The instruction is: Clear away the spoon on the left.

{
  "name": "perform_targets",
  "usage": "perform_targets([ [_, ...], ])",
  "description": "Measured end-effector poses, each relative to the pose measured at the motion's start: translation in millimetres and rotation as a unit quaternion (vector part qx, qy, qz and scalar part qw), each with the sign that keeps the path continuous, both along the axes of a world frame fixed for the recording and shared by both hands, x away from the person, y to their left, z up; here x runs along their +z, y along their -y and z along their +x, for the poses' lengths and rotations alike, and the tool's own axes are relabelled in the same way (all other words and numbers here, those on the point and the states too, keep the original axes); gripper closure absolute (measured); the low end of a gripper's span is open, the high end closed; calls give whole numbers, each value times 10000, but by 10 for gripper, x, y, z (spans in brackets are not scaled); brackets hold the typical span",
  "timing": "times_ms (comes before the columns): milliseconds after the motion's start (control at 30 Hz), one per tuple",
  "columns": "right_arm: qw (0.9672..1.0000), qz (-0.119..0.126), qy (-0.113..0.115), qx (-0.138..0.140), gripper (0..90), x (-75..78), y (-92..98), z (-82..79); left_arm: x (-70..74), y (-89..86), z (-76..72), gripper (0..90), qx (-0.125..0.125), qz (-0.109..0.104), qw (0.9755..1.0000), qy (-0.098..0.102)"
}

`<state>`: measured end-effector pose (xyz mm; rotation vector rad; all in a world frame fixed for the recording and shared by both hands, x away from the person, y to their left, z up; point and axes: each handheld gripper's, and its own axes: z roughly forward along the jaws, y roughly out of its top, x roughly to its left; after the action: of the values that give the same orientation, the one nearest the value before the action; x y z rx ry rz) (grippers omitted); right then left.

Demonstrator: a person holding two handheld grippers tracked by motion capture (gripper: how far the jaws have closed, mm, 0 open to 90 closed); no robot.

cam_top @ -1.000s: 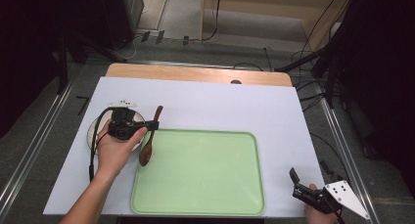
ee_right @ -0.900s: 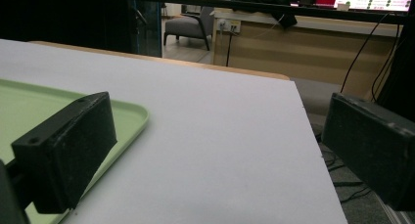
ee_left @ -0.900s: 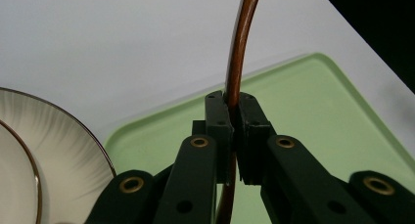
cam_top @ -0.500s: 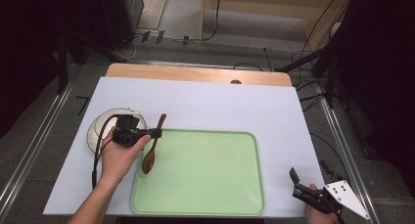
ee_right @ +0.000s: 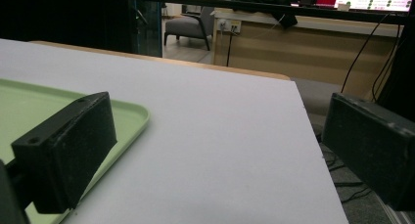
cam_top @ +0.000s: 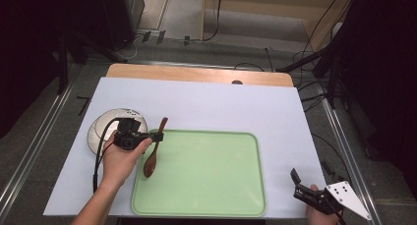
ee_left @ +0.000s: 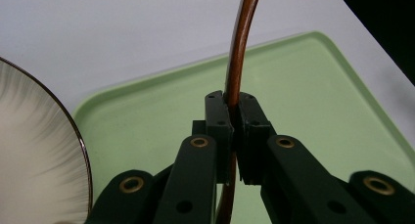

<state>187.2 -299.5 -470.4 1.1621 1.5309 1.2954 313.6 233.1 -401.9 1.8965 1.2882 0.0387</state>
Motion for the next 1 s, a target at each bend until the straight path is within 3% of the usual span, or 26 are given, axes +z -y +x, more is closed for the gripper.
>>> perform_targets([
  [500, 10000, 1, -28, 15, 1, -5, -5, 3, -78, 6, -16, 852, 144, -23, 9999, -42],
  [667, 10000, 6, -26, 13, 1, -6, -4, 3, -117, 10, 14, 839, 260, 119, 9996, -55],
  [1000, 10000, 3, -26, 13, 1, -6, -4, 2, -192, 15, 16, 711, 395, 291, 9988, -22],
])
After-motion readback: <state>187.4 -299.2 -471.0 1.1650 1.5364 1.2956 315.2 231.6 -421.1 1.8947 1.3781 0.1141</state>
